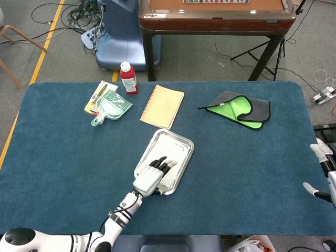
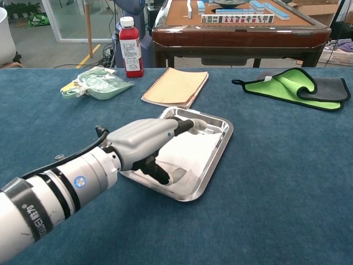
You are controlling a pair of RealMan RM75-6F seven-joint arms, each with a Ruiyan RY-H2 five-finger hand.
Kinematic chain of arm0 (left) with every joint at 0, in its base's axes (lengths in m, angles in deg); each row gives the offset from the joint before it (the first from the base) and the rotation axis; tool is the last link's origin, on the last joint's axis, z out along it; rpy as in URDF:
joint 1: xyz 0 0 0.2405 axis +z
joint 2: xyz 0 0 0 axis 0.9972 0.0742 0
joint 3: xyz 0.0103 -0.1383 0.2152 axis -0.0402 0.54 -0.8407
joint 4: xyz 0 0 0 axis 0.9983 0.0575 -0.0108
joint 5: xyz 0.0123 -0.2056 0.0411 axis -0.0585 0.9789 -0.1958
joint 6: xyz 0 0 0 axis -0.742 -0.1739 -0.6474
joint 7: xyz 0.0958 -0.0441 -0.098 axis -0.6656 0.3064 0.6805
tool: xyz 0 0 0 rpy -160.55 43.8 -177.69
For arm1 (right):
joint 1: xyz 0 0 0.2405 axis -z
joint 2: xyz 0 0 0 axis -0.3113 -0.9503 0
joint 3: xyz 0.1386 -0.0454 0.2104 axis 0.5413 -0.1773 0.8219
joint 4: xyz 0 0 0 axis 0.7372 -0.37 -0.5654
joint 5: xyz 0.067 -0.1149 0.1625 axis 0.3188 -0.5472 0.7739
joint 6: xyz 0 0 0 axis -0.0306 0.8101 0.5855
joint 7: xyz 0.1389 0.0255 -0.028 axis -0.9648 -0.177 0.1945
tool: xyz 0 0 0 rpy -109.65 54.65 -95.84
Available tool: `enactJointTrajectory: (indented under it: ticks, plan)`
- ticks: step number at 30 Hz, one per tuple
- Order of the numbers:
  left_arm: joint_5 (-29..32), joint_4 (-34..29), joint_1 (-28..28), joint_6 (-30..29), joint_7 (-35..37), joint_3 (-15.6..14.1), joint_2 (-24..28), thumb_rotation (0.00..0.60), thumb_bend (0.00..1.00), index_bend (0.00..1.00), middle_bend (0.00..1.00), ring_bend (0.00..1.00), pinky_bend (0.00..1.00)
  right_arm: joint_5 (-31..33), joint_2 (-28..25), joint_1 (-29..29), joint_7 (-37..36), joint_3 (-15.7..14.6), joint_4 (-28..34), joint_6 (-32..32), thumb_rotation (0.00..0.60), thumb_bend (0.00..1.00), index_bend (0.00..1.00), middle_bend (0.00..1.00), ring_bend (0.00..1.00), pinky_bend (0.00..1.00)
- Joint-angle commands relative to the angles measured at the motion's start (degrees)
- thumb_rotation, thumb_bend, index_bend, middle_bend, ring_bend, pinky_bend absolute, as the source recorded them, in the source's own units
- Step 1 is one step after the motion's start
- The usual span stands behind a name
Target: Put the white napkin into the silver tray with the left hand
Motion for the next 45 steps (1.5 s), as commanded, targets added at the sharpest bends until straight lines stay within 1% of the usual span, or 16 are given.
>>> enactJointTrajectory:
  ticks: [1, 5, 9, 16, 26, 32, 40, 45]
  plan:
    - [0.7, -0.8, -0.7, 0.5, -1.8, 0.0, 0.4, 0.600, 0.33, 0.03, 0.09, 0.00, 0.14, 0.0, 0.0, 0.0, -0.1, 0.0, -0.1, 0.0, 0.600, 0.03, 0.07, 0.16, 0.00, 0.05]
    - [2.2, -1.3, -1.9, 1.6, -4.4, 0.2, 0.1, 0.600, 0.31, 0.00, 0.07, 0.00, 0.12, -0.1, 0.3, 0.0, -0.2, 0.0, -0.2, 0.0, 0.600, 0.03, 0.07, 0.16, 0.00, 0.05]
    - [5.2, 0.5, -3.7, 3.4, -6.0, 1.5, -1.3, 0.600, 0.29, 0.00, 0.06, 0.00, 0.11, -0.3, 0.5, 0.0, -0.5, -0.2, -0.4, 0.1, 0.600, 0.03, 0.07, 0.16, 0.00, 0.05]
    - [6.9, 1.8, -5.1, 3.1, -6.7, 2.9, -2.0, 0.600, 0.29, 0.00, 0.05, 0.00, 0.10, -0.1, 0.4, 0.6, -0.9, -0.2, -0.8, 0.6, 0.600, 0.03, 0.07, 0.16, 0.00, 0.05]
    - [7.7, 1.8, -5.5, 2.0, -8.4, 1.6, -0.8, 0.600, 0.28, 0.00, 0.05, 0.00, 0.10, -0.3, 0.5, 0.3, -0.9, -0.1, -0.8, 0.5, 0.600, 0.03, 0.07, 0.16, 0.00, 0.05]
    - [8.3, 1.8, -5.8, 1.7, -7.9, 1.9, -1.2, 0.600, 0.28, 0.00, 0.05, 0.00, 0.10, -0.5, 0.4, 0.3, -0.5, -0.1, -0.4, 0.6, 0.600, 0.03, 0.07, 0.16, 0.00, 0.05]
    - [9.4, 4.2, -6.8, 1.7, -7.3, 2.7, -2.4, 0.600, 0.28, 0.00, 0.05, 0.00, 0.10, -0.1, 0.2, 1.0, -0.6, -0.2, -0.4, 1.3, 0.600, 0.03, 0.07, 0.16, 0.00, 0.05]
    - [9.2, 4.4, -6.8, 1.1, -7.0, 2.6, -2.5, 0.600, 0.28, 0.00, 0.05, 0.00, 0.10, -0.2, 0.3, 1.0, -0.8, -0.2, -0.5, 1.3, 0.600, 0.03, 0.07, 0.16, 0.00, 0.05]
